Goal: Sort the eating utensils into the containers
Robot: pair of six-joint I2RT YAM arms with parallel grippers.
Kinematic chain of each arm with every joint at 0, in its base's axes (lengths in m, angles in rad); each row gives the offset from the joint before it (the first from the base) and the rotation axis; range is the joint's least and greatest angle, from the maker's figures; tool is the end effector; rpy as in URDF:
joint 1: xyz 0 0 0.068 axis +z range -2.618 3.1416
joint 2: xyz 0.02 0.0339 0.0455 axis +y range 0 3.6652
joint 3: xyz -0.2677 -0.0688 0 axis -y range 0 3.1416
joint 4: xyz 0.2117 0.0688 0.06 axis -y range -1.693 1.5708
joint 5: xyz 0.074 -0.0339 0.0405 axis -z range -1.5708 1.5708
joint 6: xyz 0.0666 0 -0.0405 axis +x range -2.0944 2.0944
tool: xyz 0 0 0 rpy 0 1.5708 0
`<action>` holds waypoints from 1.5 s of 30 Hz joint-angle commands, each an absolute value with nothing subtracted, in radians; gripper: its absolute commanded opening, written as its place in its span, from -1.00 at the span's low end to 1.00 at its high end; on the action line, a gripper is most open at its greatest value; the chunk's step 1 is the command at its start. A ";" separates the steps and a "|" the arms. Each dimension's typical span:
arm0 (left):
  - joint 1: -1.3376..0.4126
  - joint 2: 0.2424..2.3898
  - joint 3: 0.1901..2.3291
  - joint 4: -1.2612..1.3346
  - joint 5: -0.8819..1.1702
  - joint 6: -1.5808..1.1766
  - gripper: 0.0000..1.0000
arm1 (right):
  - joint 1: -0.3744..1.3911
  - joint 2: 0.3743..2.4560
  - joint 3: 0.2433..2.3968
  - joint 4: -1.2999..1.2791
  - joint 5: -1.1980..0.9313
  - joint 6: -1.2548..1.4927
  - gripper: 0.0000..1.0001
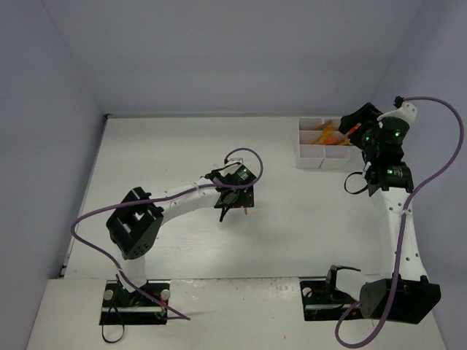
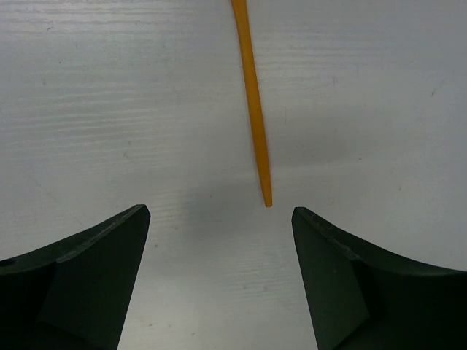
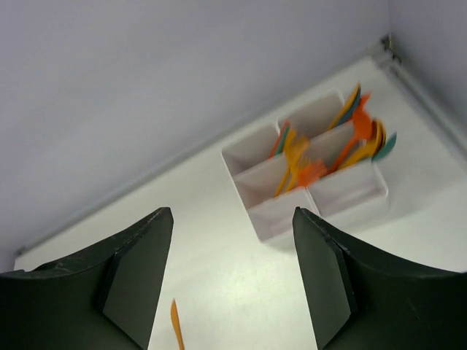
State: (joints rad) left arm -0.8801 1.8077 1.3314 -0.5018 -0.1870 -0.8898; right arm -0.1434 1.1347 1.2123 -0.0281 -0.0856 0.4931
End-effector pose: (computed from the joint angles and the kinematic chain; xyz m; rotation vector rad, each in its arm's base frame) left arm 0.2493 -0.2822 0.2143 -0.0867 2.5879 -0.4579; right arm 0.2517 -0.0306 0.4393 0.4133 1.4745 0.3441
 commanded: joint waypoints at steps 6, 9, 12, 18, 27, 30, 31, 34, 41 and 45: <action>-0.895 1.916 1.482 -0.516 -0.316 -0.900 0.29 | -0.056 1.002 1.130 -0.082 -0.074 0.504 0.28; -0.896 1.950 1.502 -0.521 -0.324 -0.896 0.19 | -0.036 0.989 1.117 -0.099 -0.081 0.496 0.29; -0.898 1.983 1.516 -0.521 -0.325 -0.893 0.08 | -0.026 0.971 1.106 -0.110 -0.082 0.493 0.29; -0.905 2.023 1.545 -0.520 -0.329 -0.883 0.02 | -0.012 0.958 1.086 -0.129 -0.097 0.489 0.29; -0.904 2.074 1.555 -0.526 -0.351 -0.877 -0.28 | -0.007 0.941 1.066 -0.154 -0.117 0.478 0.29; -0.903 2.088 1.549 -0.530 -0.348 -0.874 -0.40 | -0.006 0.935 1.058 -0.158 -0.127 0.474 0.29; -0.902 2.092 1.545 -0.531 -0.347 -0.875 -0.43 | -0.005 0.934 1.057 -0.158 -0.131 0.471 0.29; -0.900 2.097 1.529 -0.533 -0.350 -0.872 -0.67 | -0.006 0.941 1.057 -0.159 -0.168 0.456 0.29; -0.879 2.045 1.490 -0.505 -0.328 -0.771 -1.00 | -0.006 0.969 1.042 -0.160 -0.330 0.423 0.29; -0.885 1.943 1.428 -0.423 -0.332 -0.634 -1.00 | -0.006 0.996 1.019 -0.159 -0.456 0.428 0.29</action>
